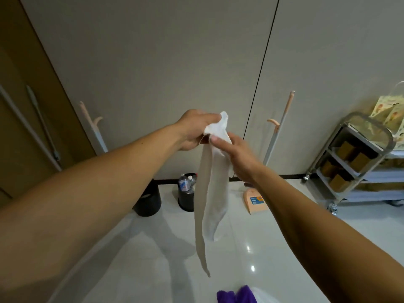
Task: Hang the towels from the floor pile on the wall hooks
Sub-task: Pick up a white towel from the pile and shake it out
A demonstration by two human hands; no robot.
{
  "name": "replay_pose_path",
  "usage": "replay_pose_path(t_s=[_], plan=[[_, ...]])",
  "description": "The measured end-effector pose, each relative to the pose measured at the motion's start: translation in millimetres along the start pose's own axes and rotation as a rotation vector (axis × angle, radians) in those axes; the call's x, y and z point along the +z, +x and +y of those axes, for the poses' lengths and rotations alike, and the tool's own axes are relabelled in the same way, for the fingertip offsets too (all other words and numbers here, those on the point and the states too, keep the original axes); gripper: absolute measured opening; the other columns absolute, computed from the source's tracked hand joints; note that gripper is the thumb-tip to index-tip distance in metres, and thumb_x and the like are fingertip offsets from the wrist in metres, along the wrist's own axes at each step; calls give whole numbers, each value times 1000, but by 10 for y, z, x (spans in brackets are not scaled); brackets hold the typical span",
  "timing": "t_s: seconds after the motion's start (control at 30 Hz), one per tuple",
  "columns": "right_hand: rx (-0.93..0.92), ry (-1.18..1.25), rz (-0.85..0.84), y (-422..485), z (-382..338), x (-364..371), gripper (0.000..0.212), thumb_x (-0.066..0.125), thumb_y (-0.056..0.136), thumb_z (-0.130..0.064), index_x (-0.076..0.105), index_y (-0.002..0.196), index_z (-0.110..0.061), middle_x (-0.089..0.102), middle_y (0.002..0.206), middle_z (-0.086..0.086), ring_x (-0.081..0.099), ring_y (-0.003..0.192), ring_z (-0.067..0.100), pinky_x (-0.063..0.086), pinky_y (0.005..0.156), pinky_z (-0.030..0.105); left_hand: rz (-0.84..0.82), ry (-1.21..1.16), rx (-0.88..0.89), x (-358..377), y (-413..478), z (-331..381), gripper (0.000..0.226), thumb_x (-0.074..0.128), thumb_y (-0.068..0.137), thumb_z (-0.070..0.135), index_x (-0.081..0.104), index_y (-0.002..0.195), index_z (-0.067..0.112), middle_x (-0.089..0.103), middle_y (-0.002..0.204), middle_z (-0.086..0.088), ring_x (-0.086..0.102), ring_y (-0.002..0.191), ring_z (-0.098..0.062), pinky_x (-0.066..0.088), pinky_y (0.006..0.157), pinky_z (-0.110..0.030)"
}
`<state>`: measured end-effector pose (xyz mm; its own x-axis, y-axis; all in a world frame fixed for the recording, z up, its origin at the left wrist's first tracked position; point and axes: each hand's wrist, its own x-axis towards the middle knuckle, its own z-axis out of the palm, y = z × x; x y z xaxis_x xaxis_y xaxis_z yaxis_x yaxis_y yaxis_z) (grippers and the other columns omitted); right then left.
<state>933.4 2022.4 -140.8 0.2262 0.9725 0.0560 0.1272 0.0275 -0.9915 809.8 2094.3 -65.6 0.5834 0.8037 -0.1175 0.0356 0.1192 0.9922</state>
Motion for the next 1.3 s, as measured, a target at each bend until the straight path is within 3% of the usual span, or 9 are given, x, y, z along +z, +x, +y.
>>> replay_pose_path(t_s=[0.07, 0.17, 0.33, 0.47, 0.63, 0.73, 0.9, 1.1, 1.3], plan=[[-81, -208, -17, -10, -107, -4, 35, 77, 72, -44, 68, 103, -30, 73, 96, -8, 70, 89, 11, 55, 69, 21, 17, 49, 53, -54, -62, 77, 14, 61, 90, 15, 62, 99, 4, 65, 81, -9, 64, 69, -20, 55, 61, -28], [-95, -107, 182, 62, -350, -60, 14, 73, 76, -16, 68, 88, -21, 72, 81, -1, 69, 75, 17, 54, 62, 28, 55, 135, 110, -304, -140, 52, 36, 66, 86, 34, 63, 113, 11, 64, 98, -2, 58, 93, -20, 47, 75, -34], [-89, 168, 119, 182, -1094, 7, 19, 69, 79, -5, 67, 97, 1, 70, 87, 20, 70, 78, 33, 57, 76, 47, -177, 632, -284, -523, -370, -397, 112, 84, 60, 50, 16, 149, 37, 33, 149, -2, 38, 131, -26, 40, 95, -44], [-192, 362, 26, 282, -1587, 116, 17, 65, 85, -2, 65, 101, 2, 66, 96, 23, 66, 87, 35, 54, 86, 50, -105, 497, -148, -243, -350, -590, 72, 80, 71, 41, 43, 131, 28, 60, 116, 9, 58, 94, -6, 51, 60, -19], [-171, 177, -52, 287, -1397, 32, 46, 74, 78, -41, 64, 115, -17, 73, 109, 4, 71, 93, 17, 55, 77, 38, 172, 242, -62, -189, -248, -322, 30, 69, 83, 34, 63, 106, 17, 73, 87, 0, 71, 77, -16, 55, 58, -28], [-3, -32, -38, 188, -927, 99, 68, 79, 65, -55, 63, 120, -18, 71, 109, 4, 70, 95, 15, 56, 81, 41, 337, -2, -7, -263, -164, -51, 29, 70, 79, 19, 66, 106, 9, 75, 83, -6, 72, 73, -21, 57, 60, -32], [184, -209, -141, 94, -398, 195, 29, 75, 81, -27, 69, 94, -3, 71, 86, 6, 65, 74, 20, 53, 70, 32, 413, -96, -61, -408, -125, 157, 37, 60, 78, -2, 58, 115, -4, 70, 97, -20, 71, 84, -32, 58, 75, -43], [96, 17, -19, 126, -532, 233, 30, 60, 94, -24, 68, 102, 3, 70, 105, 23, 69, 90, 36, 53, 88, 51, 236, 16, -83, -479, -299, -99, 80, 61, 80, 1, 30, 140, 45, 61, 119, -5, 62, 105, -32, 53, 86, -51], [18, 17, 110, 248, -614, 196, 24, 56, 95, -23, 69, 92, -3, 66, 85, 10, 59, 75, 21, 49, 66, 34, 448, 289, -114, -750, -413, -117, 25, 51, 81, -1, 58, 105, -1, 60, 95, -22, 60, 79, -30, 51, 73, -39]])
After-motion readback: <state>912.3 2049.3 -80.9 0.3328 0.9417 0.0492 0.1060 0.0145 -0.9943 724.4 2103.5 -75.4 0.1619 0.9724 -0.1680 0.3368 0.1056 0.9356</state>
